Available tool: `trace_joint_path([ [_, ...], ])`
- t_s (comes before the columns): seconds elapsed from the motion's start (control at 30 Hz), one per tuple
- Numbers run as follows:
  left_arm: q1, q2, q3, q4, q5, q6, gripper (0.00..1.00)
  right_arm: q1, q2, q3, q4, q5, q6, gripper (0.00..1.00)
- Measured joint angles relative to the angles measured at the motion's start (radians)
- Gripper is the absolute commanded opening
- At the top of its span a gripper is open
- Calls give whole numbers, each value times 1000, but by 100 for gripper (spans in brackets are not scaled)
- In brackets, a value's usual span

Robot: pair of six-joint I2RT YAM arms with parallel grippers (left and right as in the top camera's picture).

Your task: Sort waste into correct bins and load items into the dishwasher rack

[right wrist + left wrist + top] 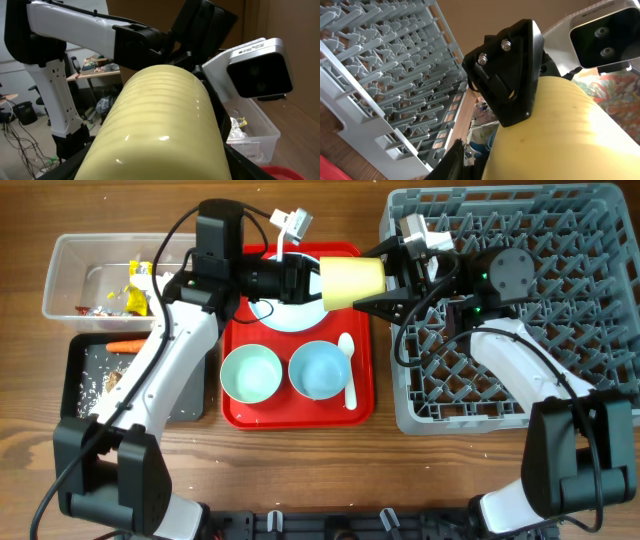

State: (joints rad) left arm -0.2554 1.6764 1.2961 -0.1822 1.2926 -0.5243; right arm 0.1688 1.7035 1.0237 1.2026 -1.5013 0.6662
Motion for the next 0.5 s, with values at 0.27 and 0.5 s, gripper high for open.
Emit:
trace_joint_path([
  [0.27,10,-2,0,-1,0,0,11,0,7,0,4,6,14,39],
  [0.5,21,-3,0,-12,0,0,10,-2,12,0,11,7,39,36],
])
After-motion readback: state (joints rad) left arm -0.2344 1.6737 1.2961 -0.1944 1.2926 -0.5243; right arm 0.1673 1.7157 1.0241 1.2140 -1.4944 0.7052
